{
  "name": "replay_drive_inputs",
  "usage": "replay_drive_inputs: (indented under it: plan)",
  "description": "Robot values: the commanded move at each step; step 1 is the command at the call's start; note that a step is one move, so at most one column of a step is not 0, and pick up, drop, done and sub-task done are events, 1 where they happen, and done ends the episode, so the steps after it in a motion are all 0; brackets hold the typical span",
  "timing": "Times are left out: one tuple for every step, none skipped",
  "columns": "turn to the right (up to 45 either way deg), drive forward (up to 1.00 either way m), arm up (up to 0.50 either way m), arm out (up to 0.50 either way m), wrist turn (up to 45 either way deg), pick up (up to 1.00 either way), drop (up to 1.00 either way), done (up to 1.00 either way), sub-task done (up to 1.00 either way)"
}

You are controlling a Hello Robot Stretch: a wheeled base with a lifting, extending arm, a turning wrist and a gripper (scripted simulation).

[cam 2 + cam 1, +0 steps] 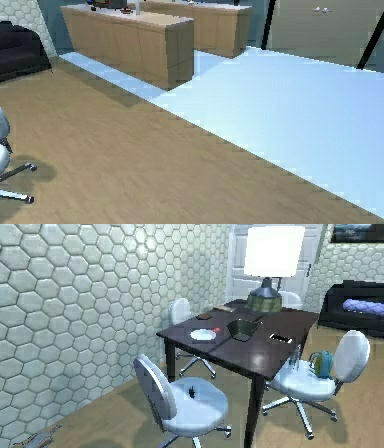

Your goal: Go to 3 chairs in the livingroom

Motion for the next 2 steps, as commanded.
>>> replay_drive_inputs:
  plan:
    - [45.0, 0.0, 0.0, 0.0, 0.0, 0.0, 0.0, 0.0, 0.0]
    - [3.0, 0.0, 0.0, 0.0, 0.0, 0.0, 0.0, 0.0, 0.0]
